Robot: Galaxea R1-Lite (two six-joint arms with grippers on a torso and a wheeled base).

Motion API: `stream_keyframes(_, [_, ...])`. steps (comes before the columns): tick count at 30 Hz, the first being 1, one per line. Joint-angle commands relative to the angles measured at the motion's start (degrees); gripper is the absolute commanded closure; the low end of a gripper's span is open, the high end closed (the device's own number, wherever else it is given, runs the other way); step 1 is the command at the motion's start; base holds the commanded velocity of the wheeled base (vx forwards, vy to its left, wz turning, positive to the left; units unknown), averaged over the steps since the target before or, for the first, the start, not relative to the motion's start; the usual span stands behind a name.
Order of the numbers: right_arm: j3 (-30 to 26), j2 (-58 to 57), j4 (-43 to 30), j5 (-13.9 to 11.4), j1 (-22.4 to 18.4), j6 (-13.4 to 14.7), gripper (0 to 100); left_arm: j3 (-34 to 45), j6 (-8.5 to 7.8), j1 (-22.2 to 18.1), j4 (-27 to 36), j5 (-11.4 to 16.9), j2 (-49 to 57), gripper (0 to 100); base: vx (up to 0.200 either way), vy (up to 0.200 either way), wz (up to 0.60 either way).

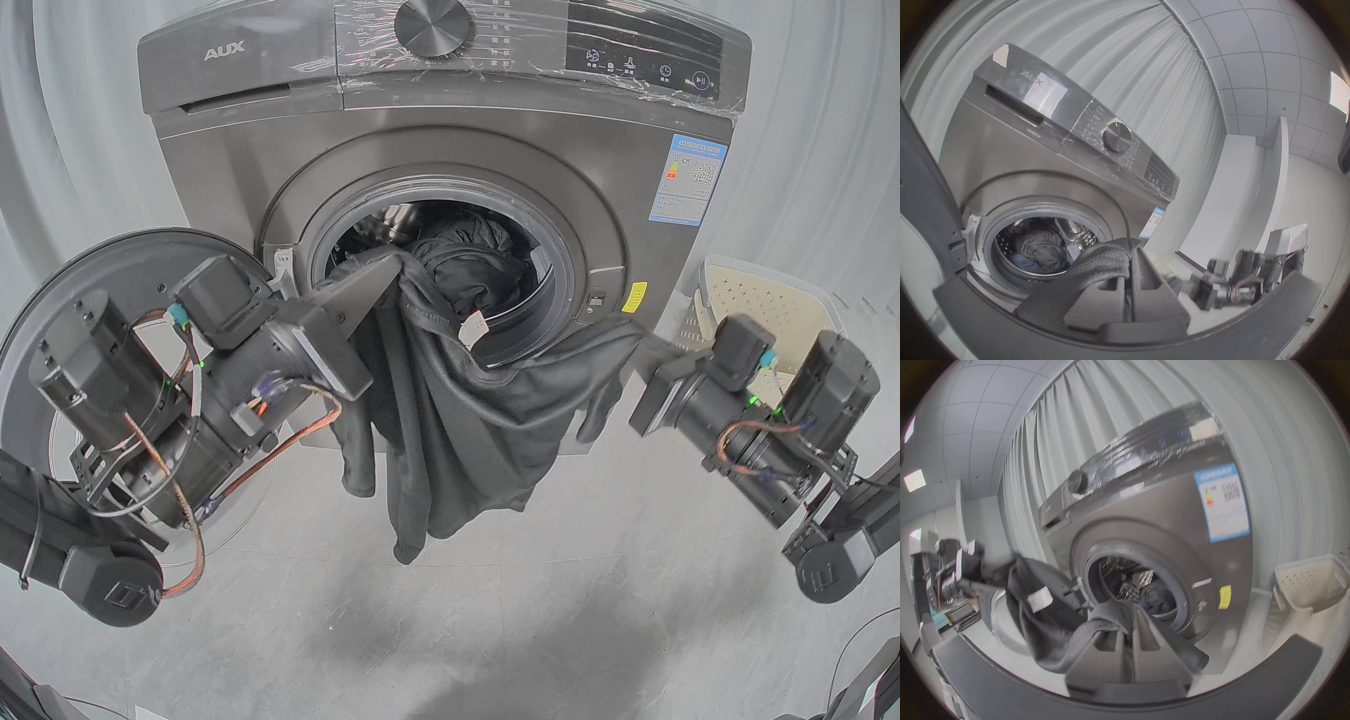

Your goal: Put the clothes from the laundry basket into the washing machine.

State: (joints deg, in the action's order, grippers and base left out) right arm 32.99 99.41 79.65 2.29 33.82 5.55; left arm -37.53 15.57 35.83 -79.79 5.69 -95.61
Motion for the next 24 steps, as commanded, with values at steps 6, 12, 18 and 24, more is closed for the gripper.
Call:
stream_keyframes(6, [-7.41, 9.13, 0.94, -2.56, 4.77, -0.27, 0, -8.78, -0.01, 0.82, 1.13, -0.24, -5.55, 100, 0.0, 0.0, 0.0])
stream_keyframes(12, [-6.8, 13.0, 1.29, -4.31, 4.77, -0.62, 0, -9.22, -0.1, 1.53, 0.95, -0.24, -5.2, 100, 0.0, 0.0, 0.0])
stream_keyframes(18, [-0.64, 20.38, 2.26, -4.58, 5.21, -0.62, 0, -9.22, -0.19, 2.14, 0.95, 0.2, -4.76, 100, 0.0, 0.0, 0.0])
stream_keyframes(24, [8.67, 27.06, 2.52, -4.84, 5.21, -0.8, 0, -8.78, -0.19, 3.02, 0.77, 0.2, -4.76, 100, 0.0, 0.0, 0.0])
